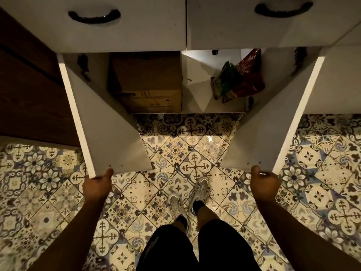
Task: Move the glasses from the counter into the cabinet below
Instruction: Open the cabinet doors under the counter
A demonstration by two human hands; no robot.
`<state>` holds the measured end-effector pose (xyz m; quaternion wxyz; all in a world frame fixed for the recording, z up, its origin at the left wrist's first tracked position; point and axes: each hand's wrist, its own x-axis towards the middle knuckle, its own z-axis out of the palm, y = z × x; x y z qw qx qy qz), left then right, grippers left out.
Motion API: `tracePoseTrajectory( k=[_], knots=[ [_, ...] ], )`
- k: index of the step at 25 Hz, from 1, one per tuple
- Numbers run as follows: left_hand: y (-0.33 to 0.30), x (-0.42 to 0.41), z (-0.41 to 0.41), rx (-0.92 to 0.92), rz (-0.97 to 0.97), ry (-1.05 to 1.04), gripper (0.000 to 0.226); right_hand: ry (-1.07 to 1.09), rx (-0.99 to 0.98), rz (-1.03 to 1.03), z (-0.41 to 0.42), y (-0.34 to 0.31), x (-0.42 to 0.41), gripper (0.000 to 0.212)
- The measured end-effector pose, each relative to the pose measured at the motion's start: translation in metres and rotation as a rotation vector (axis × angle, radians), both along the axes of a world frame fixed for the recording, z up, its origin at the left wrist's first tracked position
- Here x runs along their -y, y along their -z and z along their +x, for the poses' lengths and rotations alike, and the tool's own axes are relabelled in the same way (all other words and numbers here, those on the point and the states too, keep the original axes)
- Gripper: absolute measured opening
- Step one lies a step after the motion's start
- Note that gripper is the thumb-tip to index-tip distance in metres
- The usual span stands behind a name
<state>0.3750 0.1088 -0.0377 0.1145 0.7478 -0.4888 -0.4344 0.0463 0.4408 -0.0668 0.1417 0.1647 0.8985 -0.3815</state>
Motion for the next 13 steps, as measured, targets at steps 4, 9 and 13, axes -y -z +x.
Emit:
tracePoseTrajectory(
  k=[4, 9, 13],
  knots=[
    [-0.002, 0.006, 0.008, -0.091, 0.000, -0.100, 0.051, 0.161, -0.011, -0.001, -0.005, -0.002, -0.018, 0.029],
    [0.000, 0.016, 0.015, -0.142, -0.010, -0.240, 0.060, 0.299, -0.007, -0.187, -0.018, -0.007, -0.035, 0.048],
    [0.001, 0.029, 0.029, -0.168, -0.053, -0.361, 0.063, 0.360, 0.075, -0.233, -0.033, -0.012, -0.055, 0.049]
  ],
)
